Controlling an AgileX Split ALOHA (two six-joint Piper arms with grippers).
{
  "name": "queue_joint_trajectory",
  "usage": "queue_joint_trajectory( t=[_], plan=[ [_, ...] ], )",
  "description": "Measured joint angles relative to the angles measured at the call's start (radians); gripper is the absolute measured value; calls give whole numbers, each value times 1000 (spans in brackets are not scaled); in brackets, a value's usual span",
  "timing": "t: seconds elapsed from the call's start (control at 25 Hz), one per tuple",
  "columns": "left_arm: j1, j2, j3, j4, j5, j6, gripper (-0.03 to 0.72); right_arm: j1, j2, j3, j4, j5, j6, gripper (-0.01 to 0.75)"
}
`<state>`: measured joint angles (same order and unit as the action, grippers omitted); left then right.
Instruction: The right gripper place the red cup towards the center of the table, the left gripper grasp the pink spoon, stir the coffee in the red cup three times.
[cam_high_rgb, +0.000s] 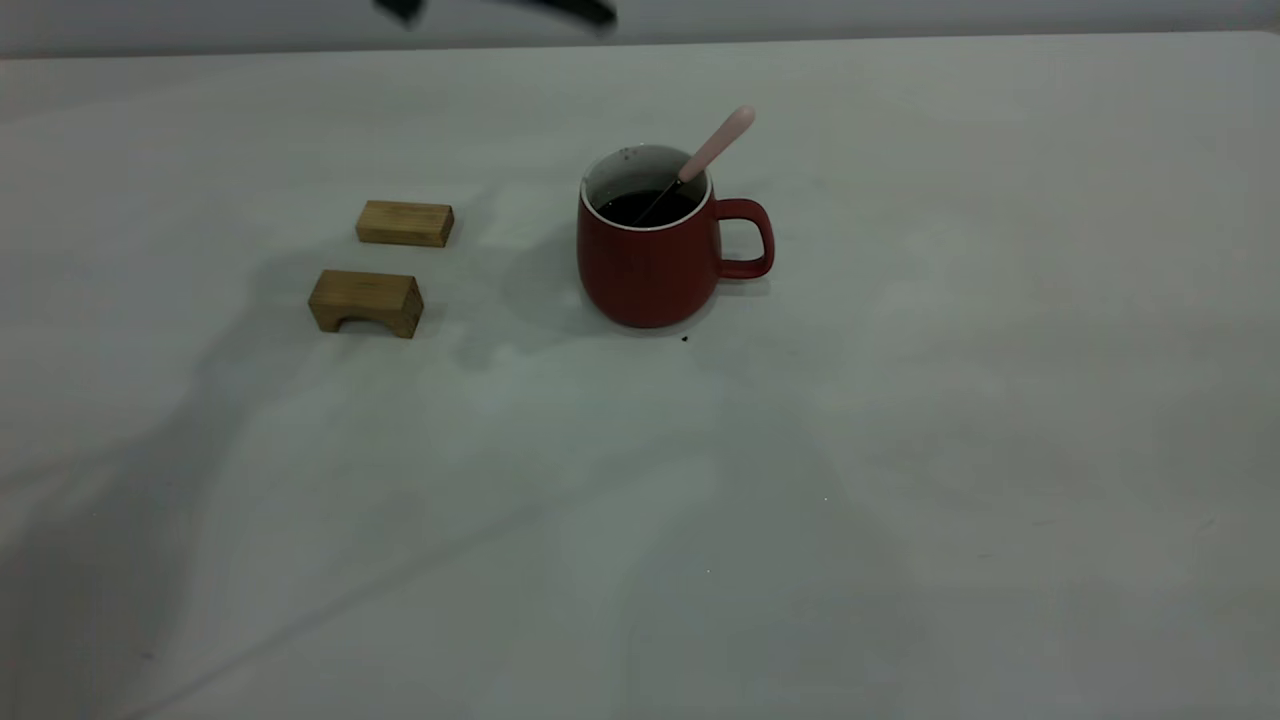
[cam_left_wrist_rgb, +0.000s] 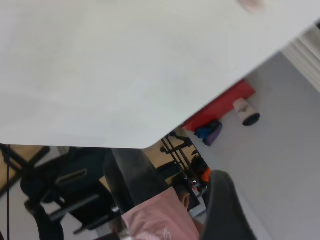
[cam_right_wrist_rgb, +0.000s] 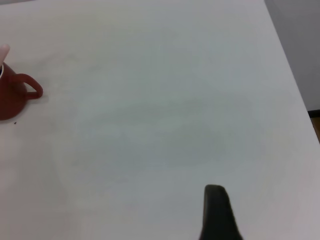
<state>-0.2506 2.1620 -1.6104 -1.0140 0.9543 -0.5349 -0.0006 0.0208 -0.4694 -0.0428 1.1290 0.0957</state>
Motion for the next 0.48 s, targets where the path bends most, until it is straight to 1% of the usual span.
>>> queue_joint_trajectory(
  t=[0.16, 0.24, 0.48],
  plan=[
    [0, -112, 0, 11, 22, 20, 531, 0, 0, 0, 0, 0, 0, 541],
    [1, -177, 1, 51, 29, 102, 531, 0, 0, 0, 0, 0, 0, 541],
    [6, -425, 5, 300, 27, 642, 531, 0, 0, 0, 0, 0, 0, 541]
  ],
)
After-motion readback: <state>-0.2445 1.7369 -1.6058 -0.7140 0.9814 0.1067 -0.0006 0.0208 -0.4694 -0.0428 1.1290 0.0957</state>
